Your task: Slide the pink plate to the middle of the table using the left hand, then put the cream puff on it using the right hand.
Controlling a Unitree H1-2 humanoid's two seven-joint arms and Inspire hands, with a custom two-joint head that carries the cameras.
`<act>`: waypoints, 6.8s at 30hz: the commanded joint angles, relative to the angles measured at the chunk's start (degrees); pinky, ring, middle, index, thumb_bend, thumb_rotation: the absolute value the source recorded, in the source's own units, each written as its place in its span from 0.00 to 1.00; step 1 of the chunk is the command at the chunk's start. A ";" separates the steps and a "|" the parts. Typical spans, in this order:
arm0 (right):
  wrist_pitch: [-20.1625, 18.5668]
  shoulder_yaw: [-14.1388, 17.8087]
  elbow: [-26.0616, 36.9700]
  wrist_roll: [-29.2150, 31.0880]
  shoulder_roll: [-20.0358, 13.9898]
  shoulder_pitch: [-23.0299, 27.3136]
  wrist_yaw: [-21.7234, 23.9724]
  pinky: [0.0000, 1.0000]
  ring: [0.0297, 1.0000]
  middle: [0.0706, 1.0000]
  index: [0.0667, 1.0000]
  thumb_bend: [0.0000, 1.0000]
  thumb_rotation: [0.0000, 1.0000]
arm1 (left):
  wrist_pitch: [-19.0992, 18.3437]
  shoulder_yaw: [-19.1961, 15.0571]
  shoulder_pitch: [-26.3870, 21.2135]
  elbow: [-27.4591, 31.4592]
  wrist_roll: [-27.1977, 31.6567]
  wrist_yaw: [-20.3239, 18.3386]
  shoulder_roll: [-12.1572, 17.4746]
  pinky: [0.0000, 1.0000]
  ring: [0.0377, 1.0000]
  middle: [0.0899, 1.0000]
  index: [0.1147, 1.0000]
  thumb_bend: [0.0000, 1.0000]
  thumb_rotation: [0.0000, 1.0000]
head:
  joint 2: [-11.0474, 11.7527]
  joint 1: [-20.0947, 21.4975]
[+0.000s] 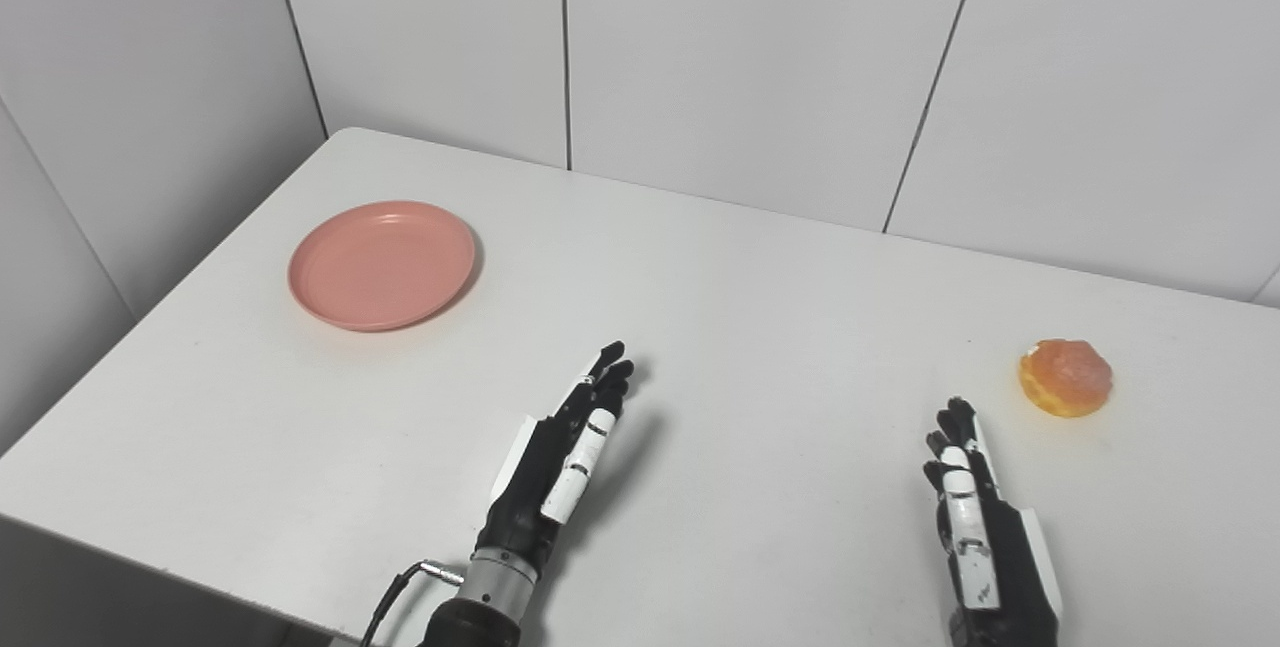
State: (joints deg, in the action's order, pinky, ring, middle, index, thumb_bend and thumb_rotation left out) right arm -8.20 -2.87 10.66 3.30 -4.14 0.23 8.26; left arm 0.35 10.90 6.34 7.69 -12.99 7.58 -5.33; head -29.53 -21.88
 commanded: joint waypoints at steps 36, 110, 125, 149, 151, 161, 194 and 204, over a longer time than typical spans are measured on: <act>1.34 -0.18 1.66 0.31 1.12 1.80 -0.73 1.00 1.00 1.00 1.00 0.09 1.00 | -8.61 -2.43 -1.89 15.64 0.14 -5.30 1.87 0.89 0.91 0.92 0.90 0.46 1.00 | -0.68 0.21; 1.25 0.34 1.20 1.34 0.21 2.01 0.05 1.00 1.00 1.00 1.00 0.09 1.00 | -8.06 -35.74 -26.40 -3.22 15.28 1.97 23.63 0.86 0.87 0.88 0.86 0.41 1.00 | -0.80 -1.56; 1.31 0.47 1.29 1.72 -0.10 2.01 0.35 1.00 1.00 1.00 1.00 0.09 1.00 | -7.40 -37.84 -25.99 -7.63 18.91 1.90 25.20 0.87 0.89 0.89 0.87 0.41 1.00 | -1.11 -1.49; 0.52 0.44 2.03 1.28 -0.05 1.92 -0.03 1.00 1.00 1.00 1.00 0.10 1.00 | -5.81 -37.86 -27.01 -18.25 25.32 -0.18 27.07 0.92 0.92 0.92 0.91 0.37 1.00 | -1.53 -1.27; 0.58 0.45 2.02 1.21 -0.05 1.90 -0.10 1.00 1.00 1.00 1.00 0.10 1.00 | -5.57 -37.81 -27.31 -19.38 25.70 -0.18 27.18 0.92 0.93 0.93 0.91 0.36 1.00 | -1.53 -1.27; 0.72 0.53 2.03 1.31 -0.09 1.73 -0.10 1.00 1.00 1.00 1.00 0.10 1.00 | -5.37 -37.91 -28.95 -23.68 26.73 0.62 26.91 0.89 0.91 0.90 0.88 0.36 1.00 | -1.73 -1.20; 0.77 0.58 1.86 1.26 -0.32 1.51 -0.18 1.00 1.00 1.00 1.00 0.12 1.00 | 1.63 -34.69 -36.84 -47.33 28.37 -2.39 28.99 0.88 0.90 0.89 0.87 0.32 0.99 | -2.48 -0.90; 1.70 0.45 1.51 1.14 -0.36 1.45 0.09 1.00 1.00 1.00 1.00 0.13 1.00 | 0.90 -33.55 -37.06 -49.51 30.34 -5.31 27.94 0.89 0.89 0.90 0.87 0.36 1.00 | -2.78 -0.40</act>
State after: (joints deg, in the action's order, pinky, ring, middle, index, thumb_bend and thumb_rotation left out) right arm -8.52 -2.59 11.03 4.10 -4.37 0.60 8.29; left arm 1.62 -23.54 -29.16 -41.57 16.75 4.47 22.80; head -32.25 -22.24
